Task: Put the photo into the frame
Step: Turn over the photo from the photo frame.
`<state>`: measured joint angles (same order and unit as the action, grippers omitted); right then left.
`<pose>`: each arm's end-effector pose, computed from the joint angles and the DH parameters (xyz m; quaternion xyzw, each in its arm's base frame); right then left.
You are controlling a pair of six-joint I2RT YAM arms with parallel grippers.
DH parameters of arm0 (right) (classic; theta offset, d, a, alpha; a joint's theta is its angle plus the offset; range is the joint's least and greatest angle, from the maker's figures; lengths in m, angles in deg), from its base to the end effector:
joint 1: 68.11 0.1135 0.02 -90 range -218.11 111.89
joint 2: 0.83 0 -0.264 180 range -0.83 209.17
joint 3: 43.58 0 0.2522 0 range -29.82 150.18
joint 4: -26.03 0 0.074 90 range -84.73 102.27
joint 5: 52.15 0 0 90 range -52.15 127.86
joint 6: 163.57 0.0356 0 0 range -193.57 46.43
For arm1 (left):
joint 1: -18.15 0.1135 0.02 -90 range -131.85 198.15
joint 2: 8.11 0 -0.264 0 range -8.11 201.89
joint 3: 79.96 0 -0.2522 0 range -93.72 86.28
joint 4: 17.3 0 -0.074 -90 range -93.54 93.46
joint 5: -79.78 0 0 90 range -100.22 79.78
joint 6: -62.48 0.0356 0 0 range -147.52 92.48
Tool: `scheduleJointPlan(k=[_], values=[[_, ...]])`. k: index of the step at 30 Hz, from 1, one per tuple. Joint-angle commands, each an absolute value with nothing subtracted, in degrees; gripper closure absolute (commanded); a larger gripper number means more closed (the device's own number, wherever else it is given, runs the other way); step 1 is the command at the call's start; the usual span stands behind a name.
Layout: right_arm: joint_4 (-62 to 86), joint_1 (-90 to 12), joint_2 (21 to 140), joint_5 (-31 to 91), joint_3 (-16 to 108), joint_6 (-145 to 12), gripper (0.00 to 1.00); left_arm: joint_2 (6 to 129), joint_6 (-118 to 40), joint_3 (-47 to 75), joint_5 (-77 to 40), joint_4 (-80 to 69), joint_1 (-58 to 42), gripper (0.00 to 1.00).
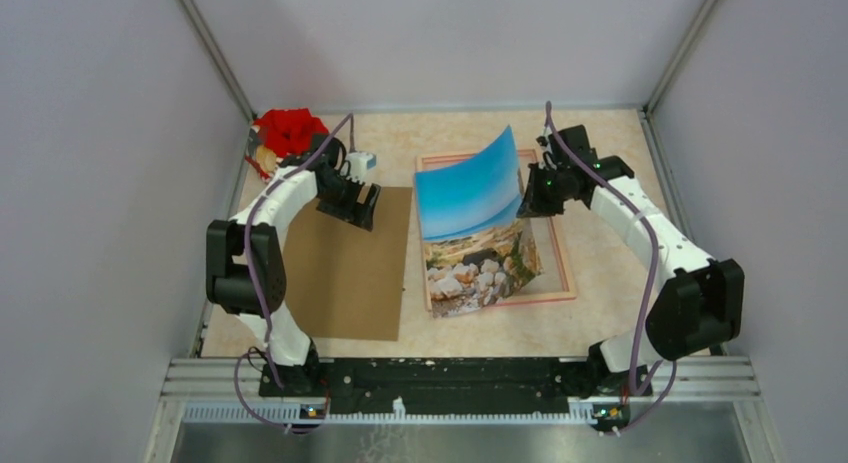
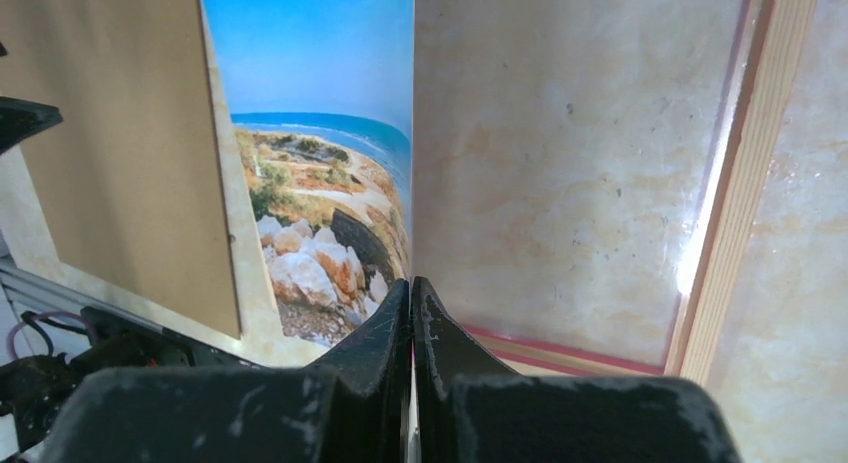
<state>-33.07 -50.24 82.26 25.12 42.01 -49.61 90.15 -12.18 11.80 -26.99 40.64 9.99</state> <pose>0.2832 0.0995 0.2958 0.0188 0.9523 0.2011 0.2289 0.3419 -0.0594 0.2307 0.2250 0.9450 -0.1310 0.1977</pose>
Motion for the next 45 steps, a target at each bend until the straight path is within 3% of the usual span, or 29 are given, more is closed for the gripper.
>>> scheduleJointPlan(k=[1, 5, 12, 21, 35, 45], values=[[-34.25, -50.28, 79.13, 27.84, 49.23, -50.64, 1.0, 86.98, -11.97, 12.45, -25.88, 39.86, 10.15, 0.06], [-42.15, -50.2, 76.94, 42.18, 57.38, -50.8, 1.0, 86.77, -11.96, 12.41, -24.72, 40.06, 10.15, 0.06], [-52.16, -46.14, 77.49, 56.75, 69.35, -51.82, 1.0, 86.81, -12.59, 12.18, -22.71, 40.69, 12.04, 0.05], [-71.65, -27.25, 95.63, 73.27, 88.55, -49.1, 1.0, 85.6, -11.27, 10.24, -23.54, 41.8, 17.76, 0.04], [-66.23, -22.17, 110.35, 63.28, 93.94, -49.78, 1.0, 82.54, -9.69, 13.74, -24.27, 40.98, 22.45, 0.04], [-55.41, -21.04, 106.21, 57.92, 77.99, -43.23, 1.0, 81.64, -8.63, 15.25, -24.03, 40.32, 23.24, 0.04]])
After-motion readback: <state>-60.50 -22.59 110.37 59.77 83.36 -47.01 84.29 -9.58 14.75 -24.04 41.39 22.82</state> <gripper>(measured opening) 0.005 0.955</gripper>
